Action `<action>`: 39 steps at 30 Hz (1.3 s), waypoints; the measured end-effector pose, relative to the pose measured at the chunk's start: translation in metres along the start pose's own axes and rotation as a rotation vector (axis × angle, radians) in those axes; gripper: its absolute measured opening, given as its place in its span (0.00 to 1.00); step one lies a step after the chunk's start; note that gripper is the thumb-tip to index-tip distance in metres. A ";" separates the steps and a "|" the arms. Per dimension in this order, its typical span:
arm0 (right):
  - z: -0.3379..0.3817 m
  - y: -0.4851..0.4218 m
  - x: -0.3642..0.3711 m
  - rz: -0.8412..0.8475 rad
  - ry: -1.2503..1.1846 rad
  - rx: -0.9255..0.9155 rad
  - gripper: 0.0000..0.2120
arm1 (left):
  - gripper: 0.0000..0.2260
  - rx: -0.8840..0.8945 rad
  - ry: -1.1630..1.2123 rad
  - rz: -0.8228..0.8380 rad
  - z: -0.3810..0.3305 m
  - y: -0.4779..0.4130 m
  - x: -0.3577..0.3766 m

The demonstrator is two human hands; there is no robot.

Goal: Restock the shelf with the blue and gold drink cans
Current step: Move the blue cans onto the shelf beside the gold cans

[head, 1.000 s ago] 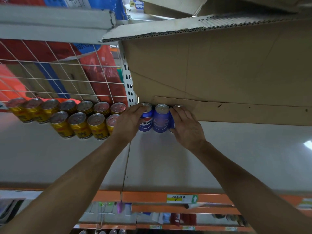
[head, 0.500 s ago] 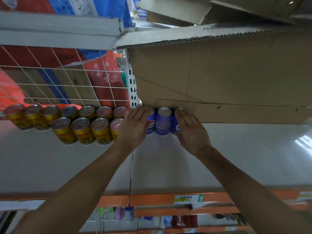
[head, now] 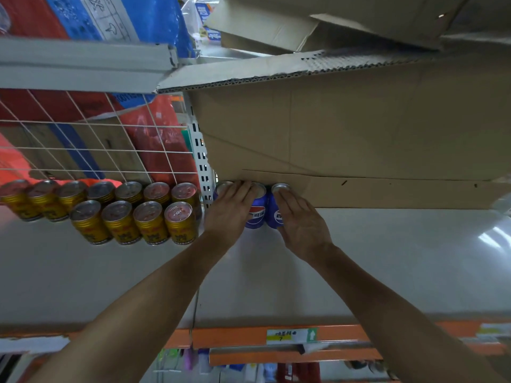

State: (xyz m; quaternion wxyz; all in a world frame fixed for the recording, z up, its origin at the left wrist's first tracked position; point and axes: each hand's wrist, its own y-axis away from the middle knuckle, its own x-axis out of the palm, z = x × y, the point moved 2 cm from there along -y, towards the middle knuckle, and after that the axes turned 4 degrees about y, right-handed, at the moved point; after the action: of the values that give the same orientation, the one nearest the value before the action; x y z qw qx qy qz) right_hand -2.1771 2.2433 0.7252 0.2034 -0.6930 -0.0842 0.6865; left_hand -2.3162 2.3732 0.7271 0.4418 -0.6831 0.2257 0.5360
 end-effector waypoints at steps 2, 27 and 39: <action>0.000 0.001 0.000 0.010 -0.017 0.003 0.43 | 0.36 0.004 -0.012 -0.019 -0.001 0.002 0.002; 0.156 0.057 -0.035 0.211 -0.213 -0.417 0.33 | 0.26 -0.519 0.082 -0.026 -0.019 0.272 -0.080; 0.371 0.140 -0.010 0.288 -0.221 -0.693 0.33 | 0.29 -0.907 0.113 -0.011 0.022 0.493 -0.124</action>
State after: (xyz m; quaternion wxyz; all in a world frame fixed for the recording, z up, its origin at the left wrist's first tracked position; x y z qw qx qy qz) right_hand -2.5658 2.1749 0.6886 -0.1514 -0.6472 -0.2342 0.7095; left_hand -2.7530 2.1208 0.6633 0.0879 -0.8370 -0.0116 0.5400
